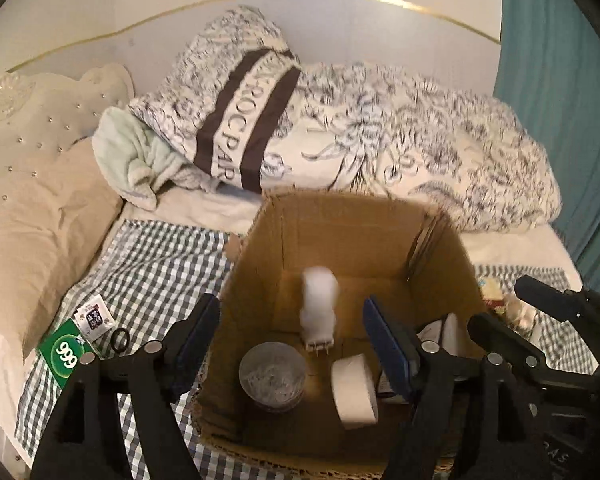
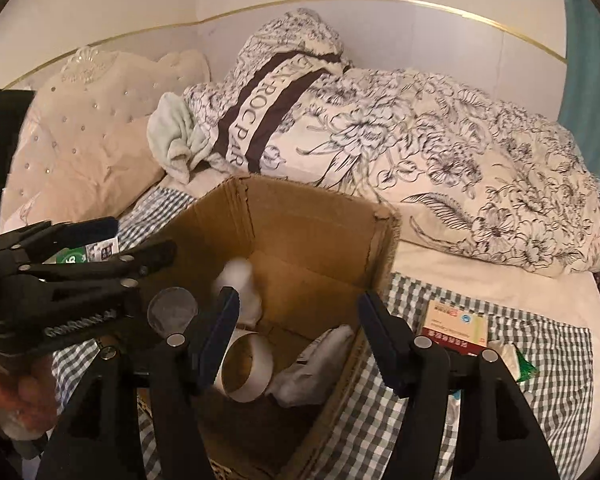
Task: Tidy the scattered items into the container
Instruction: 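Lower the tape roll and bottle into the box and open both grippers, then withdraw both grippers from the box toward the items on the checked cloth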
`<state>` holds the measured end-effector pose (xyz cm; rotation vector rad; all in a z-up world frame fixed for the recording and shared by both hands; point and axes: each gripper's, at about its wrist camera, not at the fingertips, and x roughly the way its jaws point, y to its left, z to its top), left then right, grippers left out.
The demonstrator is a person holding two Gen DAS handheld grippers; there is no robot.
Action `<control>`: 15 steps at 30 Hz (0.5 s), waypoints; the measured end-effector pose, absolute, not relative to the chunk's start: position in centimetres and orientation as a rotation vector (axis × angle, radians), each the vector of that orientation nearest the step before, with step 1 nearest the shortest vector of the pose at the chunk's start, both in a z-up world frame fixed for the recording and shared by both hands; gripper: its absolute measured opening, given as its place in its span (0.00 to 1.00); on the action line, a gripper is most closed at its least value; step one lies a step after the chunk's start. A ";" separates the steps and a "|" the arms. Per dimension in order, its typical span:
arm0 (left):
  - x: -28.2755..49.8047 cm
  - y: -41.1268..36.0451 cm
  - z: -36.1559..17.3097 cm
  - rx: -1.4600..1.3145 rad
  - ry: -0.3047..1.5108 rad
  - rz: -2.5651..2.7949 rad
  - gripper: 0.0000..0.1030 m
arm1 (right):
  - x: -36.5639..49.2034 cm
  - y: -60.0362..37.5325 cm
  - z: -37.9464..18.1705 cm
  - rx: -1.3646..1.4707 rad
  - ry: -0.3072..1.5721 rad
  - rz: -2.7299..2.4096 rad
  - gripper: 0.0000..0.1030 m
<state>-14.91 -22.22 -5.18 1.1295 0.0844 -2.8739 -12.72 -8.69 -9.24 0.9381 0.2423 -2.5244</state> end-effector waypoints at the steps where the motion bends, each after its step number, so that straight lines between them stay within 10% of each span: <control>1: -14.6 -22.1 -4.7 1.107 0.088 -2.882 0.78 | -12.5 -8.4 -8.9 0.925 0.234 -2.536 0.64; 15: -10.0 -18.4 -0.7 0.900 0.065 -2.964 0.97 | -8.9 -2.9 -4.7 0.791 0.143 -2.640 0.81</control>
